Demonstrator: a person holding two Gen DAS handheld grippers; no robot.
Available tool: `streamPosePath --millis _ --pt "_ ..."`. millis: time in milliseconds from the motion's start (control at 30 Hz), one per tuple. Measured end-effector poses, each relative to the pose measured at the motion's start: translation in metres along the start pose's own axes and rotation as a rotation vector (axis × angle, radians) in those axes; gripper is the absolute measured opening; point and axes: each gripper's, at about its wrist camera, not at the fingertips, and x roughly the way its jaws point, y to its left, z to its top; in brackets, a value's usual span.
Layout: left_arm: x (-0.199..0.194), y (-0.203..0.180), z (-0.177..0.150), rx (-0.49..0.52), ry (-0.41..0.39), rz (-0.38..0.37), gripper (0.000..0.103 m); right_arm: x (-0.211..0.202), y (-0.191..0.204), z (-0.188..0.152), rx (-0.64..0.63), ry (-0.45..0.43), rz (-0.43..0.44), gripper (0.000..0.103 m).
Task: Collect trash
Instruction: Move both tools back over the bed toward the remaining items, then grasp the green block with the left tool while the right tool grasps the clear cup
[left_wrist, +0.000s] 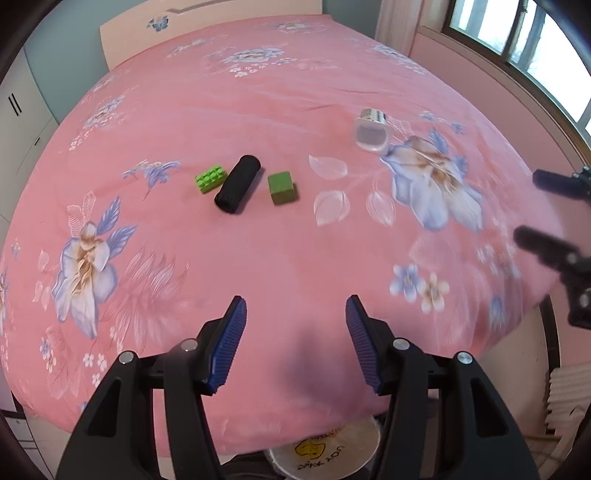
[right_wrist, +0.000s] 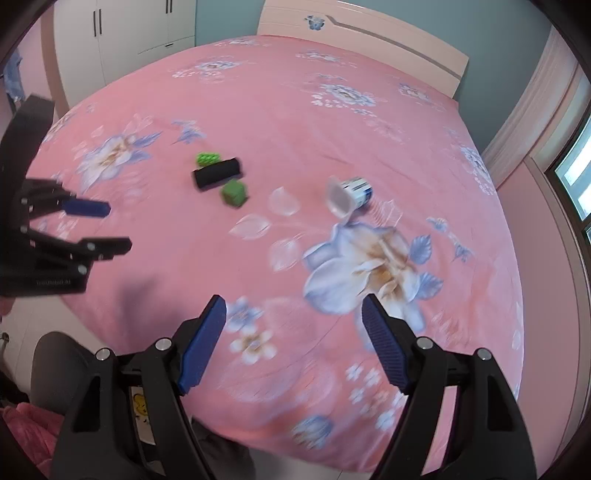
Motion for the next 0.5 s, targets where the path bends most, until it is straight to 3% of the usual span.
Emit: streamPosePath --millis 267,500 --pt "0.048 -0.008 0.052 -0.055 0.048 0.023 0.059 0.048 -0.049 0.045 0.023 0.031 -0.009 0.075" --pt "0.092 -0.005 0.08 -0.087 0.091 0.046 0.059 0.097 -0.076 0.082 0.089 0.059 0.039 0.075"
